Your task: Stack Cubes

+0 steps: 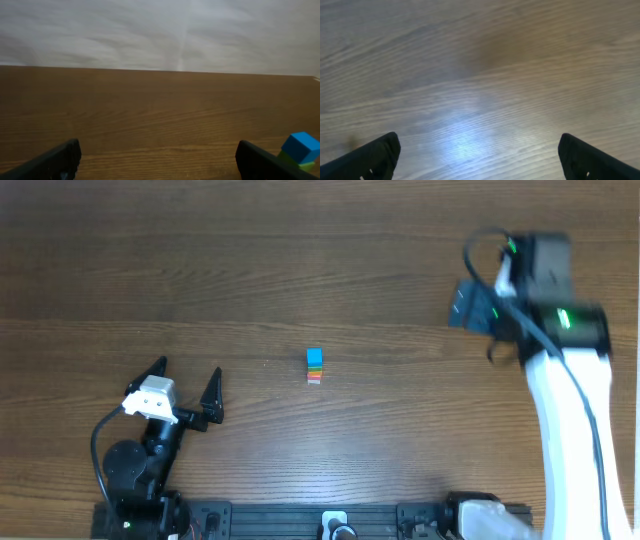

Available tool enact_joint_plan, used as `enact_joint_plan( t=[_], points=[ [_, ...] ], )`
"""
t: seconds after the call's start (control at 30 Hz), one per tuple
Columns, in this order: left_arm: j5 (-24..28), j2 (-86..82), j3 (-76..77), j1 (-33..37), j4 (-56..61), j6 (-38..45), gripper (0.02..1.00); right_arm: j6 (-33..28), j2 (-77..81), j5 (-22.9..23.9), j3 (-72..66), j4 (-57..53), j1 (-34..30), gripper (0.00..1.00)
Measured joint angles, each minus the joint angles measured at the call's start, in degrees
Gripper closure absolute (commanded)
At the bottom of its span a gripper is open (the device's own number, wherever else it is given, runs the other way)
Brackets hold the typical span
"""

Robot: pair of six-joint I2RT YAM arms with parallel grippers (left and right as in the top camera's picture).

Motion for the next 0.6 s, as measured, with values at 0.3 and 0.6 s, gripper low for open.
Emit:
enact_joint_plan(
  t=[0.3, 0.6],
  points=[
    [0.00, 0.00, 0.00, 0.00, -0.02, 0.00, 0.020, -3.54, -32.24, -1.86, -21.33, 12.81, -2.03, 0.009],
    [0.00, 0.00, 0.00, 0.00, -0.02, -0.02, 0.020, -4.17, -56.59, -4.66, -40.83, 31.23, -2.03, 0.007]
  ],
)
